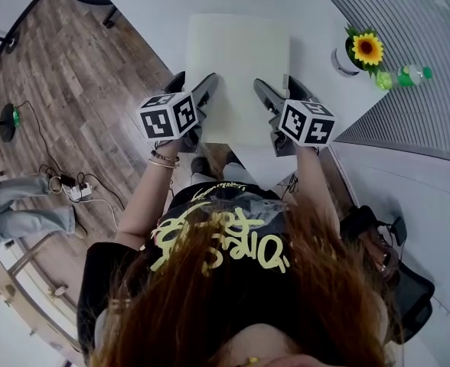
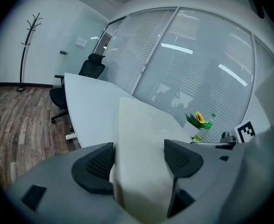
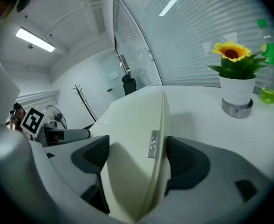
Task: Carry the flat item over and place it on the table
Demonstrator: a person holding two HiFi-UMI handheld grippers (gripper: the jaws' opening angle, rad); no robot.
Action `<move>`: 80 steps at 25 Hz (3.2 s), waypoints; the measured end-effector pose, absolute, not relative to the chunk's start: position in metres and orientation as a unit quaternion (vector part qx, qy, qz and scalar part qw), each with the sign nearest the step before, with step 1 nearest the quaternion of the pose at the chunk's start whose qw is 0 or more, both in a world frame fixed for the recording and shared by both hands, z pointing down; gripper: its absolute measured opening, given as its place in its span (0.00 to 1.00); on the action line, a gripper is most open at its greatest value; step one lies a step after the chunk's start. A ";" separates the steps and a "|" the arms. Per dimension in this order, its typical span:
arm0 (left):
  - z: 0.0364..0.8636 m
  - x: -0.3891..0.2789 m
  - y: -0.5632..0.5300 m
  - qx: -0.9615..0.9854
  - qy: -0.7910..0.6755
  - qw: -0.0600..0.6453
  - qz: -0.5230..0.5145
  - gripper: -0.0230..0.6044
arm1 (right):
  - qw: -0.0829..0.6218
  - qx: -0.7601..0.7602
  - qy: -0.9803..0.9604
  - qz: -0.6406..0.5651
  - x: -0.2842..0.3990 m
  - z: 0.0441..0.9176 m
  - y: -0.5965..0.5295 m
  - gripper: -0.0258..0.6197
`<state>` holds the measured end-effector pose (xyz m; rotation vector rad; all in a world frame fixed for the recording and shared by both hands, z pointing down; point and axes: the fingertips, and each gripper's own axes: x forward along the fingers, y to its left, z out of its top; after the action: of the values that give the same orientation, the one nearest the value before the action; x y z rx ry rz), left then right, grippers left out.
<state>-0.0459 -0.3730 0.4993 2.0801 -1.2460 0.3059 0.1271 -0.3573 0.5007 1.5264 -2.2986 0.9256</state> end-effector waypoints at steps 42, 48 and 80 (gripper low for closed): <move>0.519 -0.043 -0.380 0.781 -0.476 0.370 0.162 0.59 | 0.158 0.522 -0.761 0.351 0.128 0.522 -0.364 0.62; 0.514 -0.043 -0.380 0.786 -0.479 0.360 0.154 0.59 | 0.145 0.519 -0.767 0.348 0.128 0.518 -0.364 0.62; 0.396 -0.051 -0.369 0.844 -0.489 0.214 0.062 0.61 | 0.062 0.577 -0.804 0.130 0.116 0.384 -0.346 0.62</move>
<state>-0.0512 -0.3688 0.3963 2.3409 -1.3561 0.1728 0.1163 -0.3465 0.3841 1.7427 -2.4308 0.3927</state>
